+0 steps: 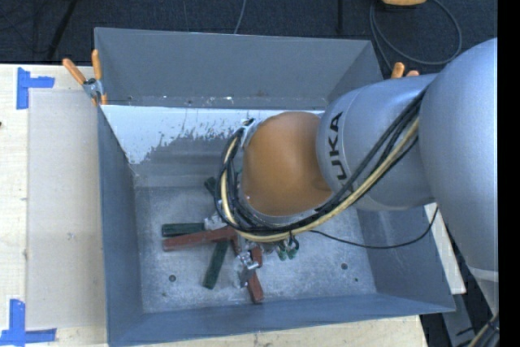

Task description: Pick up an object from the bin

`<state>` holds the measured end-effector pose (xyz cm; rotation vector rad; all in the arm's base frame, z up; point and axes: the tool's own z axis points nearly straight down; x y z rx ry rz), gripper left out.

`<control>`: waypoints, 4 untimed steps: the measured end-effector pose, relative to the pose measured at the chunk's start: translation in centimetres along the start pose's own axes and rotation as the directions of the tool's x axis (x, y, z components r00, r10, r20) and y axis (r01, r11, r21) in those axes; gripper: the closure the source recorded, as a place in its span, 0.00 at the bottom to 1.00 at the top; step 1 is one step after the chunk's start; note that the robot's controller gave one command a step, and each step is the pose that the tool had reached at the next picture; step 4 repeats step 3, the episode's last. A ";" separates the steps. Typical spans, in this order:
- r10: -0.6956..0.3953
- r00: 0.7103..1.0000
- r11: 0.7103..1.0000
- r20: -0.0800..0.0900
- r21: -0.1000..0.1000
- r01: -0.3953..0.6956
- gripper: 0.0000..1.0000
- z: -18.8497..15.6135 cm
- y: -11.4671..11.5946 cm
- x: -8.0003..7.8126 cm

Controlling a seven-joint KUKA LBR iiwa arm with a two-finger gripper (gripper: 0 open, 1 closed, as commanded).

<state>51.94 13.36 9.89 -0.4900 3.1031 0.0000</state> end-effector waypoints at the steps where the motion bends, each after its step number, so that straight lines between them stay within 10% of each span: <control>1: -0.076 0.997 0.997 0.024 -0.003 0.076 1.00 1.8 -0.4 -3.1; 2: -0.076 0.997 0.997 0.024 -0.003 0.076 1.00 1.8 -0.4 -3.1; 3: -0.104 0.995 0.995 0.007 0.000 0.104 1.00 -13.6 0.8 -1.9; 4: -0.104 0.995 0.995 0.007 0.000 0.104 1.00 -13.6 0.8 -1.9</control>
Offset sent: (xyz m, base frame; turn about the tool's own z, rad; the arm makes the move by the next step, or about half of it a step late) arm 0.0000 0.0000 0.0000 0.0000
